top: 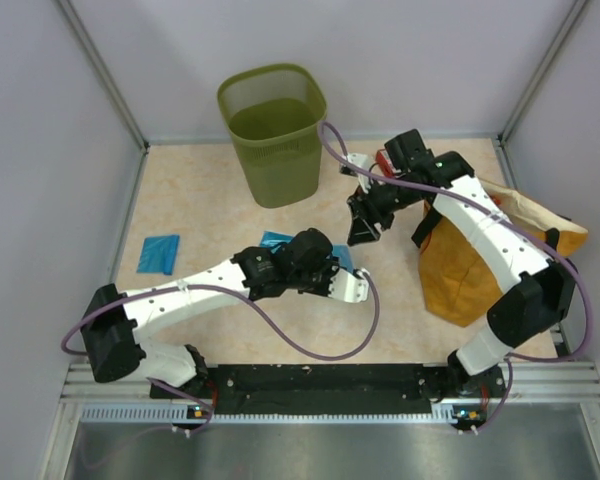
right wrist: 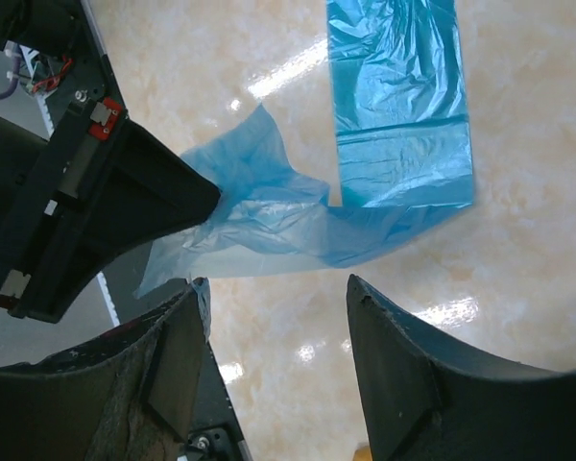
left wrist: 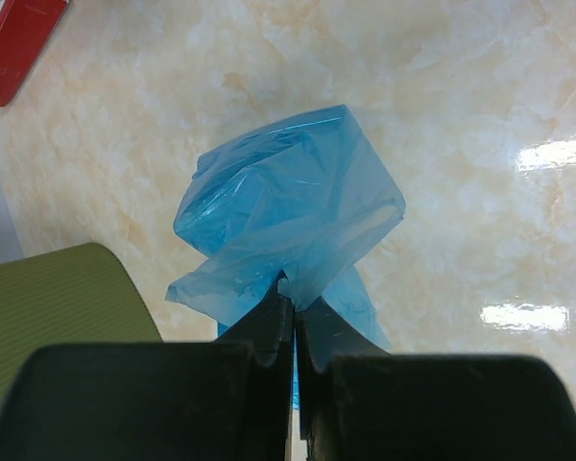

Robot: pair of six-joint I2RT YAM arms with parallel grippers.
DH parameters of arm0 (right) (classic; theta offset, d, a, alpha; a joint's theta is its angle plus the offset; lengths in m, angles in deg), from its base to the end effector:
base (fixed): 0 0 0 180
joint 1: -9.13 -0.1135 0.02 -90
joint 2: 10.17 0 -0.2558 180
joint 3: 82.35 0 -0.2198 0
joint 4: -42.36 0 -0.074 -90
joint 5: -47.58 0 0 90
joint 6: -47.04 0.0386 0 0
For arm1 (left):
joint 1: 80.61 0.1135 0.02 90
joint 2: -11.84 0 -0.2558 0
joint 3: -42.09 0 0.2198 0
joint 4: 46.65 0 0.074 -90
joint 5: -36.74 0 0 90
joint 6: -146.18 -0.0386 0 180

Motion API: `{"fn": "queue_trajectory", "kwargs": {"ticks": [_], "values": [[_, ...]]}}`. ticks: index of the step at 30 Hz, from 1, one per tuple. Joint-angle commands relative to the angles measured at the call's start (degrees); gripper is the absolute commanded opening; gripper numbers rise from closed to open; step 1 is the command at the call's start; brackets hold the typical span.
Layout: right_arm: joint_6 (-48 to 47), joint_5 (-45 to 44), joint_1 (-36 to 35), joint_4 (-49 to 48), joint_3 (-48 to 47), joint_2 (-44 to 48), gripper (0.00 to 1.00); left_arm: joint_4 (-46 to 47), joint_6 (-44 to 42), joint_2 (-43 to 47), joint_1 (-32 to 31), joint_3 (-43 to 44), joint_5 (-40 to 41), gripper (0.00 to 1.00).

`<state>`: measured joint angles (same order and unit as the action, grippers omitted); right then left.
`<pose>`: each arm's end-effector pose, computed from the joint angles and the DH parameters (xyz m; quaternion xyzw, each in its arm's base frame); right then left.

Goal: Put the trash bags into the trash bin
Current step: Unfold the trash bag at the center of the board.

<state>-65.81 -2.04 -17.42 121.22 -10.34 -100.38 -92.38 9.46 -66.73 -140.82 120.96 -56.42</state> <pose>0.2395 0.1476 0.3459 -0.4581 0.7897 0.3416 0.2234 0.1313 -0.2337 0.2852 0.7494 0.5422 -0.0699 0.3734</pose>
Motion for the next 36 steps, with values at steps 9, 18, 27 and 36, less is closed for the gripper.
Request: {"fn": "queue_trajectory", "kwargs": {"ticks": [9,18,27,36], "values": [[0.88,-2.76,-5.71,-0.36,-0.24,-2.25,0.59,2.12,-0.92,-2.91,0.00,4.39,1.14,0.00],[0.97,-2.67,-7.20,-0.88,1.08,-4.88,0.59,1.94,-0.92,-3.79,0.00,4.74,1.66,0.00],[1.32,-5.31,-8.61,-1.41,1.43,-7.17,0.53,1.68,-0.92,-4.05,0.00,5.27,1.66,0.00],[1.23,-3.03,-9.22,-1.59,1.87,-8.31,0.39,3.34,-0.74,-3.70,0.00,4.74,2.37,0.00]]}}
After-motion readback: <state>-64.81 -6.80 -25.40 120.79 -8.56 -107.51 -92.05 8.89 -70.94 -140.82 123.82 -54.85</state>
